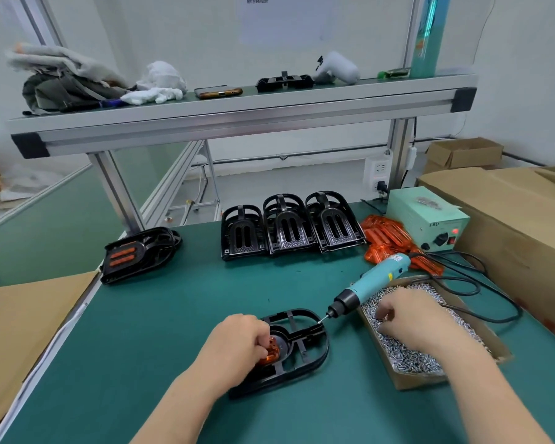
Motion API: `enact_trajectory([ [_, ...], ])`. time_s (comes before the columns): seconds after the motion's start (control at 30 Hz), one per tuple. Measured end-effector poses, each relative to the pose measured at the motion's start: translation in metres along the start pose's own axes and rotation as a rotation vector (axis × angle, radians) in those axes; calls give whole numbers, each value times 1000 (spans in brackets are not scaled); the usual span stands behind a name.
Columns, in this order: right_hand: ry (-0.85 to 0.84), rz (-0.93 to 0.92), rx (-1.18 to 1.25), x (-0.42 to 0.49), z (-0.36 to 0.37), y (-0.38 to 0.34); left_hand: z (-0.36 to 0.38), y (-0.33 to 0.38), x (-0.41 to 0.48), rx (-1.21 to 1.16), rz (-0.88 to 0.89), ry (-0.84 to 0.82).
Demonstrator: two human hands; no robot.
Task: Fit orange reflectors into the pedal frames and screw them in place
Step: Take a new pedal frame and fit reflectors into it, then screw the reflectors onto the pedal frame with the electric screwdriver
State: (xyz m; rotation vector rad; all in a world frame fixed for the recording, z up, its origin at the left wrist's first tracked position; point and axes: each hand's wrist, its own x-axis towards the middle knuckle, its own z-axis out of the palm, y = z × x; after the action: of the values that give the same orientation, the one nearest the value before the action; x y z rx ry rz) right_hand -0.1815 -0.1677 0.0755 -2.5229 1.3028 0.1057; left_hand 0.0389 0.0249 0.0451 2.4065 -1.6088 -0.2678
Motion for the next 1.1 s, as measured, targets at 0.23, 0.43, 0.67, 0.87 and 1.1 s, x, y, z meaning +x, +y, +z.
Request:
enact_trajectory([
  [0.23,55,-9,125,5,7,10,2,5,-5,33,-30,49],
  [0.43,145,7,263,3,6,16,0,9,-12,4,-78,112],
  [0.67,284,35,447,-6,1,9,-11,34,-14,-295,-68,267],
  [0.87,251,51,415,-8,-1,8,-17,62,-12,-502,-40,291],
  [1.1,25,-82,1498,-25,8,-45,-12,86,-7,-873,-49,429],
])
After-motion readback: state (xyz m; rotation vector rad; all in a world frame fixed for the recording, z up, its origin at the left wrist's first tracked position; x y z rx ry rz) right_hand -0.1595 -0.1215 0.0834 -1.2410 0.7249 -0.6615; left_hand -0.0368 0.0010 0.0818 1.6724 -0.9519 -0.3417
